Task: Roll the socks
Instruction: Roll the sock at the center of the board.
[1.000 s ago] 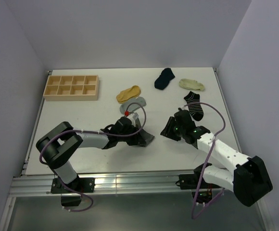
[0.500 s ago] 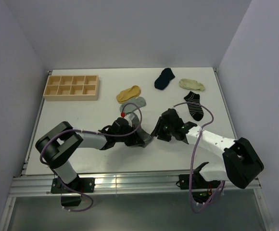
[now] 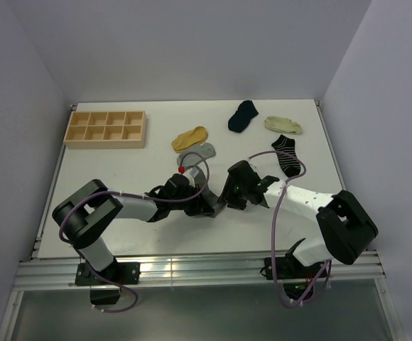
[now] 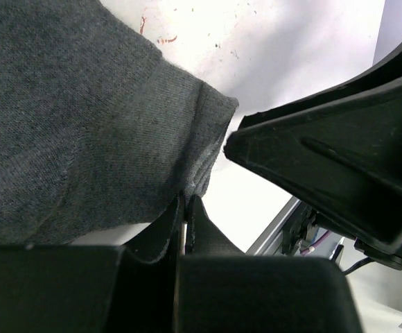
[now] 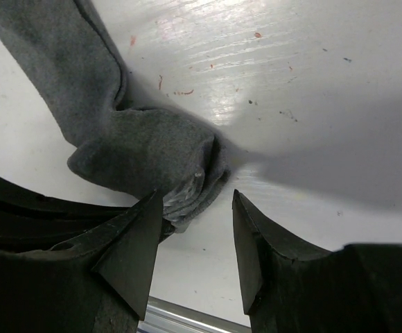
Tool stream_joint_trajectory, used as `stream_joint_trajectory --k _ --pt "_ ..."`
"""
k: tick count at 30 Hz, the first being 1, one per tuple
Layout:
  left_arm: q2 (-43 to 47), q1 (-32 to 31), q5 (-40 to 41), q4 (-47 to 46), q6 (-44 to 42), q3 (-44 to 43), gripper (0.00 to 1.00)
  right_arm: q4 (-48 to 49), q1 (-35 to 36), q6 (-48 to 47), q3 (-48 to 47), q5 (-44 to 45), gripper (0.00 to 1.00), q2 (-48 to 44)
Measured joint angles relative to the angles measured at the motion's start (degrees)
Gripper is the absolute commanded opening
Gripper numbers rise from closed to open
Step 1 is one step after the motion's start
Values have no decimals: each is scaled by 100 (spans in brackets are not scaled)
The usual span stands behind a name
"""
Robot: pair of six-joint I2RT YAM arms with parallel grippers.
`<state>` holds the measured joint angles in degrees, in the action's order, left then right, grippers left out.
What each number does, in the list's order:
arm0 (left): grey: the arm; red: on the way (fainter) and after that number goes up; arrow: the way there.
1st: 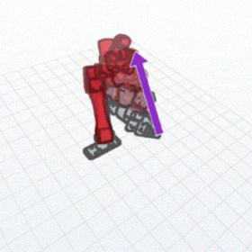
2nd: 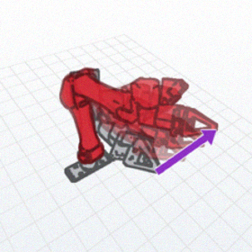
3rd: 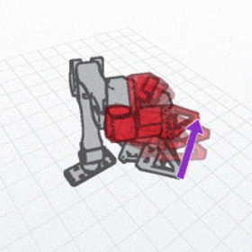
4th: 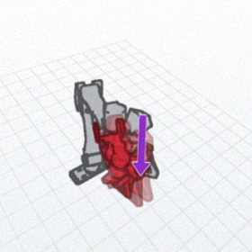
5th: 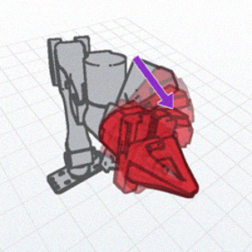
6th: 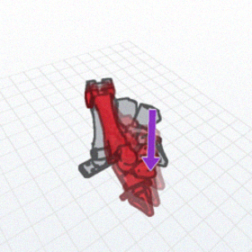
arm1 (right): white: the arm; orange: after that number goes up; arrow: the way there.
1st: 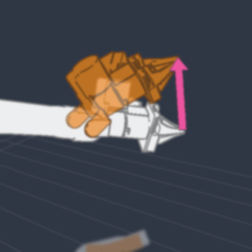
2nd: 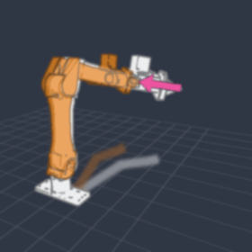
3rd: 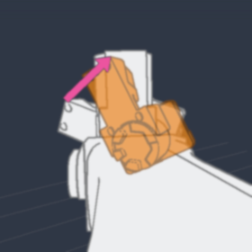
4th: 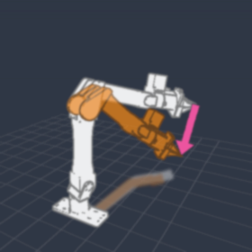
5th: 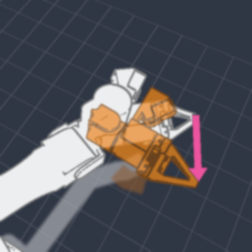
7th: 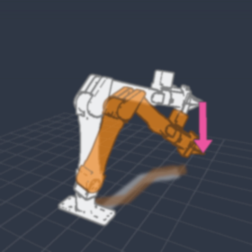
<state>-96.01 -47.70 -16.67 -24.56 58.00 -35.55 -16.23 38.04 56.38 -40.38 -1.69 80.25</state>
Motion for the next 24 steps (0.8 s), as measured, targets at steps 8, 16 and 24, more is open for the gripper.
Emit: stream_joint_trajectory --k 8,16,24 --pt "0 0 -2 -61 -2 2 0 -262 72 164 -55 258 53 24" --pt "0 0 -4 -70 -9 4 0 -195 76 339 -72 284 53 61" --pt "0 0 -4 -70 -11 9 0 -70 81 422 -184 278 52 402"
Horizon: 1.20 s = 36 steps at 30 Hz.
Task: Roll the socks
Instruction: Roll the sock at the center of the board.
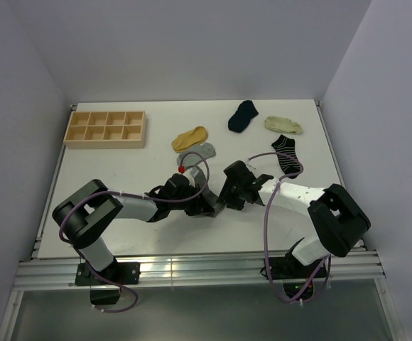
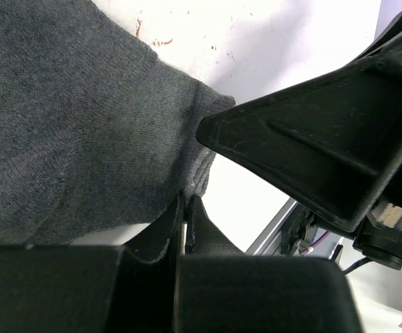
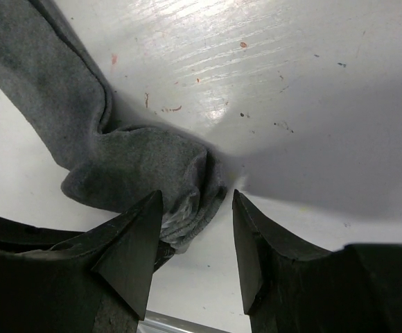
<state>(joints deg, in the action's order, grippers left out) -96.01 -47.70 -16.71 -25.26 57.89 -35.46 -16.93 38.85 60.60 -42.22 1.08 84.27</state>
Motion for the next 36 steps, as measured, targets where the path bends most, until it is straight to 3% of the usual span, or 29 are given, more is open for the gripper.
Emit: stream_joint_trajectory --k 8,18,26,32,36 --pt "0 0 0 -15 0 26 0 20 2 2 -9 -2 44 35" --pt "-11 0 -4 -22 0 44 0 -7 9 0 -155 0 26 50" --pt "-22 0 -13 -22 0 48 2 -83 39 0 -310 4 22 295" --pt "-37 0 -22 -17 0 50 11 -81 66 2 -391 7 18 490" --pt "-35 0 -4 7 -13 50 22 -85 68 0 -466 4 16 601"
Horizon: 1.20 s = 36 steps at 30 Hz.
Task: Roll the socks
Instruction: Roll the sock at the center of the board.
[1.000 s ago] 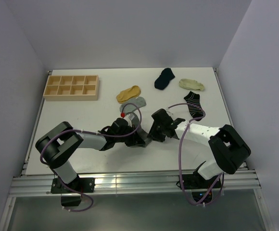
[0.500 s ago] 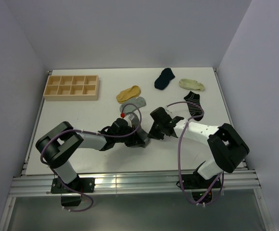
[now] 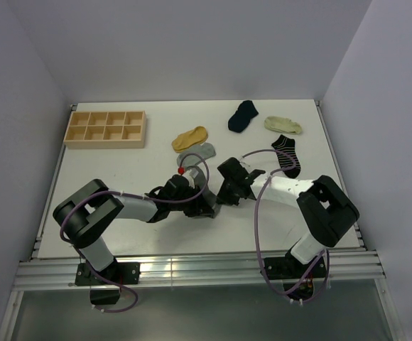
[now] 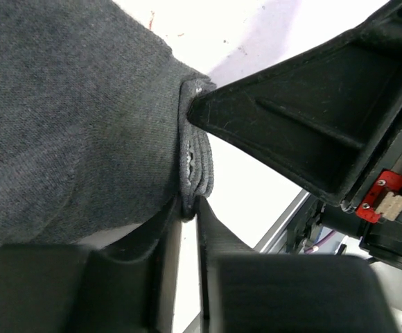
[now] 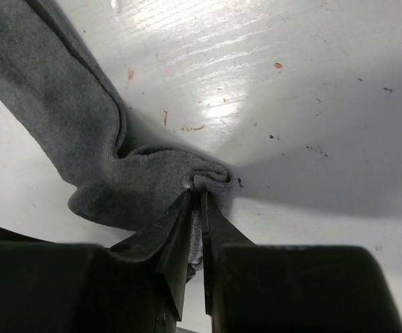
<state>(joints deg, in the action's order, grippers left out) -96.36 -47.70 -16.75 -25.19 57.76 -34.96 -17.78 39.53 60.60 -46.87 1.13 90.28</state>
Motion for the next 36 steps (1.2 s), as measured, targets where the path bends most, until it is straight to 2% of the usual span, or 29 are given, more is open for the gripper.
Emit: stream_joint_trajectory --k 2,6,9,11,17,24,36 --pt "15 0 20 68 -11 0 27 0 4 0 -42 0 16 66" --pt "247 0 188 422 -133 2 44 4 9 0 -162 -2 16 195" --pt "603 -22 470 802 -308 2 52 -4 9 0 -234 -4 16 262" --pt "855 -101 719 1095 -479 -42 52 -26 9 -2 -267 -4 16 289" --pt "1145 -800 1915 1718 -1309 -520 51 -72 9 -22 -308 -9 16 319" --pt "1003 -1759 2935 1770 -2229 -809 35 -116 9 -55 -354 -22 16 345" --pt "299 -1808 3545 1475 -2542 -809 22 -96 9 -85 -367 -87 16 372"
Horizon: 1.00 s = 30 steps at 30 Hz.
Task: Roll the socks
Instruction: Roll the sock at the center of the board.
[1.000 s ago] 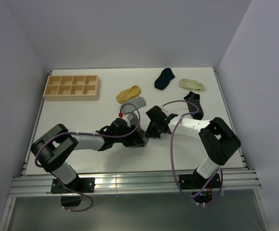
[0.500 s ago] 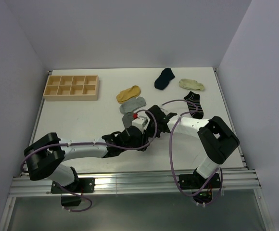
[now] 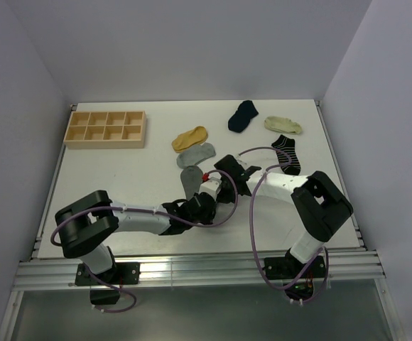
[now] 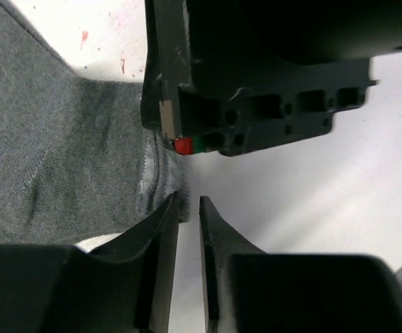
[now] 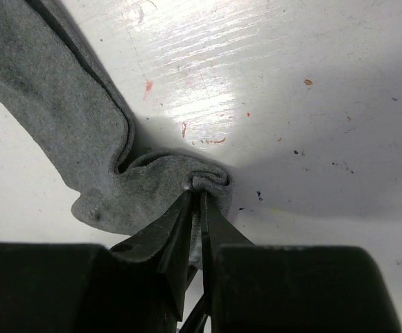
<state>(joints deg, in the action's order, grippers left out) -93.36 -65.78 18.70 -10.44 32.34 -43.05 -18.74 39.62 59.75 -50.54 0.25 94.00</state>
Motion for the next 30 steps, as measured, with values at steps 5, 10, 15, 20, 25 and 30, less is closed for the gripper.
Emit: stream_joint_trajectory --k 5,10,15,20,25,30 --pt "-131 0 81 -7 57 20 21 55 0 2 28 -37 16 0" --pt "-61 0 186 -55 184 140 31 85 0 7 35 -79 16 0" --pt "192 -83 382 118 103 157 45 101 0 7 35 -96 16 7" --pt "219 -378 715 249 -243 22 51 103 0 4 35 -98 16 9" --pt "129 -614 1095 337 -651 -240 50 122 0 2 15 -177 16 57" --pt "-92 -688 1412 415 -964 -356 45 177 0 4 -13 -310 17 116"
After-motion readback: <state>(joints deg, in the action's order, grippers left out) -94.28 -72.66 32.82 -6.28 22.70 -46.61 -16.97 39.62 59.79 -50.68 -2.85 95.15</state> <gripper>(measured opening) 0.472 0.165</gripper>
